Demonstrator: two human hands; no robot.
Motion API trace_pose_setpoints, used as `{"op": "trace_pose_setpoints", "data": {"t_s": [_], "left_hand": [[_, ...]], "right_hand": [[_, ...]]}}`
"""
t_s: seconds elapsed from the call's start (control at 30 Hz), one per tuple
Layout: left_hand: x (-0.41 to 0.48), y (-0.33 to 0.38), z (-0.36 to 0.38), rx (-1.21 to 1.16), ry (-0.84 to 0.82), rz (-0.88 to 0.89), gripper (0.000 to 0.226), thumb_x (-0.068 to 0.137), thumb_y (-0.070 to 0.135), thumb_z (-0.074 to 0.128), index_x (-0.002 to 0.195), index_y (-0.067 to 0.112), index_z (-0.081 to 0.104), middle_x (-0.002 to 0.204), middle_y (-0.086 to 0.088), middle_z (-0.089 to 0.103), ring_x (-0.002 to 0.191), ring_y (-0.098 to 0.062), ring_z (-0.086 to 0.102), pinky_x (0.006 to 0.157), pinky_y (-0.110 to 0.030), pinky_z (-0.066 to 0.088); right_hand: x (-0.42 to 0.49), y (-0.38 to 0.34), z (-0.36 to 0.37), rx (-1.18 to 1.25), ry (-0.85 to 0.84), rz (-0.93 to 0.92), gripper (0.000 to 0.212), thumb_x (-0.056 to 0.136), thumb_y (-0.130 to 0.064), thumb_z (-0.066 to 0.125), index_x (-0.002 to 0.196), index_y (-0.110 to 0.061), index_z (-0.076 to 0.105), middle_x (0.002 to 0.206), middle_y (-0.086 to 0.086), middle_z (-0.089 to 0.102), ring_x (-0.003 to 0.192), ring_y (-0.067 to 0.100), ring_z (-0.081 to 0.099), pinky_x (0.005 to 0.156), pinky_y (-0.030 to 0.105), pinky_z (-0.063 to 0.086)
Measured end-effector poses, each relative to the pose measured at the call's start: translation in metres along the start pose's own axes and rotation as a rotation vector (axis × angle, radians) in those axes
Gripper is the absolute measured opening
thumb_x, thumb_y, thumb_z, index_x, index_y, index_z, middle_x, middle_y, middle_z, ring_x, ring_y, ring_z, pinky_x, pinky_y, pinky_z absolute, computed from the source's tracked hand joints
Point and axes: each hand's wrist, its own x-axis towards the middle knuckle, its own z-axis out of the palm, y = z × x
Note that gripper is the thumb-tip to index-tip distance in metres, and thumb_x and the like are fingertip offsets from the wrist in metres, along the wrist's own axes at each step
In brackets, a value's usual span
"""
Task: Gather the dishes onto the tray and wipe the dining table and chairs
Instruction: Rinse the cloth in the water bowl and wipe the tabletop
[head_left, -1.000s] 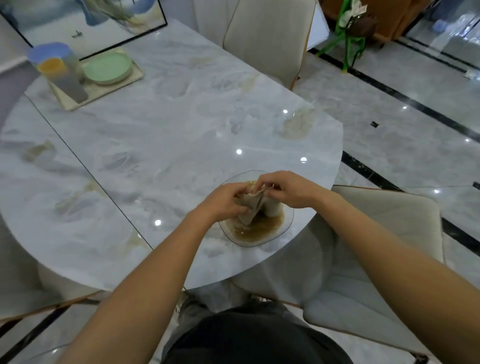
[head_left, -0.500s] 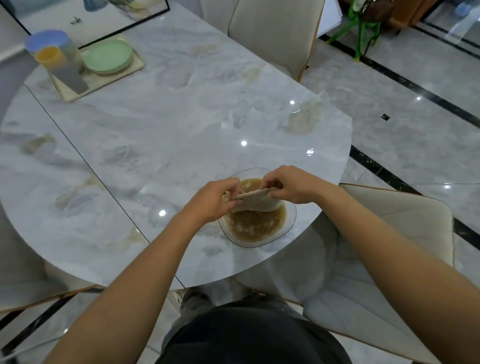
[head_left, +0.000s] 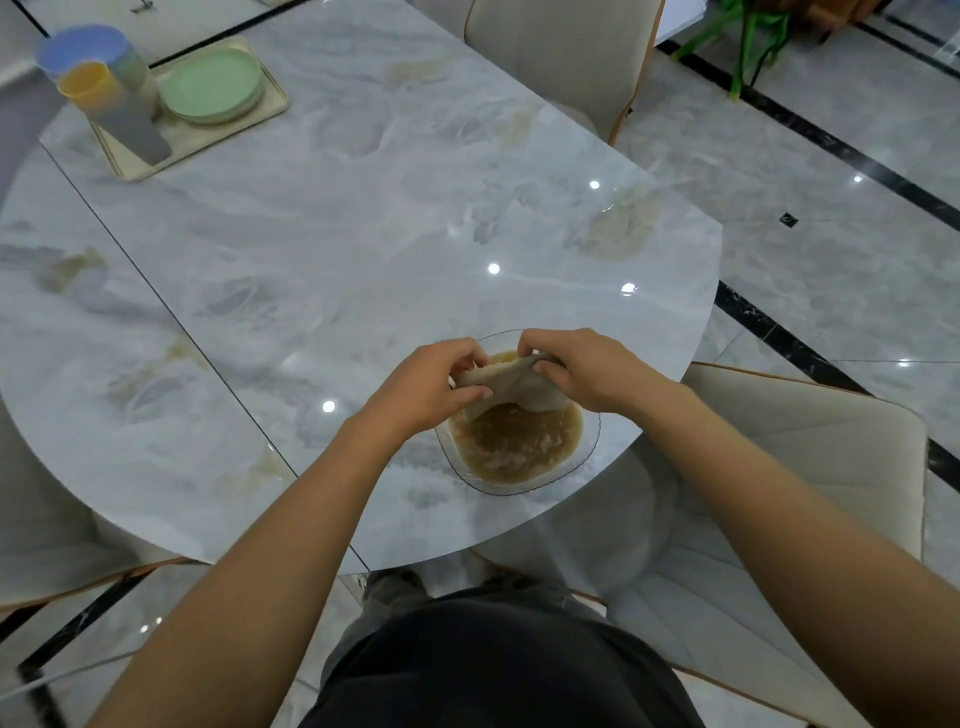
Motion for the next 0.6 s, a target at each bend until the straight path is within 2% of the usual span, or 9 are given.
{"op": "trace_pose_setpoints", "data": {"t_s": [0.07, 0.13, 0.3, 0.43, 0.6], "left_hand": [[0.002, -0.006, 0.01, 0.008, -0.005, -0.041, 0.018, 0.089, 0.032, 0.081, 0.092, 0.031, 0.063, 0.091, 0.011, 0.067, 0.086, -0.012, 0.064, 0.079, -0.038, 0.059], [0.003, -0.011, 0.022, 0.045, 0.001, -0.07, 0.019, 0.089, 0.031, 0.08, 0.089, 0.029, 0.061, 0.086, 0.009, 0.067, 0.083, -0.017, 0.064, 0.075, -0.041, 0.057], [0.007, -0.017, 0.055, 0.187, 0.066, -0.134, 0.01, 0.095, 0.027, 0.071, 0.099, 0.027, 0.062, 0.09, 0.008, 0.066, 0.086, -0.021, 0.061, 0.073, -0.036, 0.051], [0.016, -0.017, 0.075, 0.274, 0.091, -0.221, 0.008, 0.101, 0.028, 0.061, 0.105, 0.023, 0.056, 0.091, 0.004, 0.063, 0.086, -0.026, 0.061, 0.07, -0.035, 0.044], [0.028, -0.022, 0.092, 0.329, 0.049, -0.307, 0.015, 0.103, 0.036, 0.058, 0.105, 0.022, 0.051, 0.096, 0.002, 0.062, 0.092, -0.028, 0.063, 0.073, -0.035, 0.045]], "right_hand": [[0.001, 0.007, 0.018, 0.029, 0.017, 0.021, 0.015, 0.102, -0.017, 0.05, 0.108, -0.029, 0.057, 0.089, -0.006, 0.062, 0.081, 0.022, 0.058, 0.071, 0.039, 0.05], [0.003, 0.013, 0.036, 0.06, 0.016, 0.02, 0.018, 0.099, -0.014, 0.053, 0.11, -0.026, 0.059, 0.092, -0.005, 0.064, 0.084, 0.023, 0.057, 0.072, 0.039, 0.05], [0.012, 0.023, 0.072, 0.07, 0.033, 0.139, 0.021, 0.094, -0.006, 0.052, 0.107, -0.019, 0.063, 0.094, 0.006, 0.067, 0.087, 0.031, 0.06, 0.073, 0.042, 0.051], [0.023, 0.027, 0.094, 0.008, 0.072, 0.236, 0.014, 0.094, -0.01, 0.047, 0.094, -0.022, 0.053, 0.088, 0.004, 0.061, 0.079, 0.034, 0.057, 0.061, 0.037, 0.037], [0.031, 0.03, 0.105, -0.008, 0.035, 0.257, 0.009, 0.093, -0.012, 0.048, 0.095, -0.02, 0.051, 0.095, 0.003, 0.062, 0.084, 0.032, 0.059, 0.067, 0.04, 0.048]]}}
